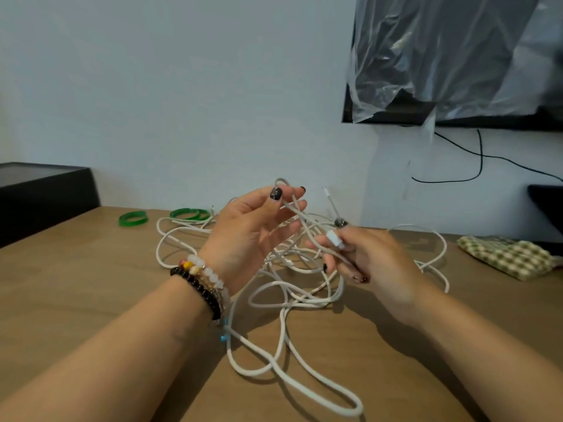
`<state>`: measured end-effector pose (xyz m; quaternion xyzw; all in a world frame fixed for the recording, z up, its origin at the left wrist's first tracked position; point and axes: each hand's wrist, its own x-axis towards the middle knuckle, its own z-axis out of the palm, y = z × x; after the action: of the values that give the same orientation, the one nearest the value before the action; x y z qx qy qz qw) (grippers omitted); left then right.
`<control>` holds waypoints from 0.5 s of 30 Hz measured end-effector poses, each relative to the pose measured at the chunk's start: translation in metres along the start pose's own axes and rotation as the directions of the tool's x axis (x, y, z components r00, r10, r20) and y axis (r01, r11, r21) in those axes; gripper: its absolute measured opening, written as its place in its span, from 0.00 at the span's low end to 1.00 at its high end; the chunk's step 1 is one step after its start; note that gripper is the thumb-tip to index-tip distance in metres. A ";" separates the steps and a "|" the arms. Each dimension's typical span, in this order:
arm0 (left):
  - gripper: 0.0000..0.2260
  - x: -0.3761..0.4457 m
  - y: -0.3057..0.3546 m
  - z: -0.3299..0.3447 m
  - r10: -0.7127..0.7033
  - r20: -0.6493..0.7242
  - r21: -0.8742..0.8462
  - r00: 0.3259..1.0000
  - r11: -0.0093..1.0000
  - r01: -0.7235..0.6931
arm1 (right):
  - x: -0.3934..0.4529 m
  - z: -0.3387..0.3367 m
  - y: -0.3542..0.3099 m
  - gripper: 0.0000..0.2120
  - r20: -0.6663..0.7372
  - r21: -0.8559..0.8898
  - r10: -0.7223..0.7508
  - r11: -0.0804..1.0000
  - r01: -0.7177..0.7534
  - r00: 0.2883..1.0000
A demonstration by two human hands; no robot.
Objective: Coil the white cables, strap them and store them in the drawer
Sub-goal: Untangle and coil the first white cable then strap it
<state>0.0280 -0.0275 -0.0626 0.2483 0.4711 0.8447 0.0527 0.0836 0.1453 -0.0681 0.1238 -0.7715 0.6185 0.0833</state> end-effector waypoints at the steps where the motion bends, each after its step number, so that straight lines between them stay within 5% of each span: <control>1: 0.07 0.000 0.000 0.001 0.009 -0.002 0.011 1.000 1.000 -0.009 | 0.001 -0.001 -0.001 0.20 -0.028 -0.042 0.029 0.999 -0.031 0.999; 7: 0.06 -0.001 -0.003 0.005 0.045 -0.053 -0.002 0.998 0.999 -0.046 | -0.003 0.002 -0.004 0.11 -0.062 -0.132 0.030 0.991 -0.038 0.998; 11: 0.21 0.000 -0.010 0.004 -0.017 -0.101 -0.059 0.995 0.998 0.011 | -0.002 0.008 0.000 0.10 -0.072 -0.209 -0.006 0.978 -0.009 0.997; 15: 0.15 -0.002 -0.014 0.006 -0.069 -0.077 0.178 0.995 0.981 0.082 | -0.002 0.013 0.003 0.10 -0.116 -0.271 -0.082 0.961 0.048 0.990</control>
<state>0.0306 -0.0158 -0.0720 0.2039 0.5567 0.8040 0.0454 0.0849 0.1332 -0.0749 0.0972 -0.8366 0.5122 0.1680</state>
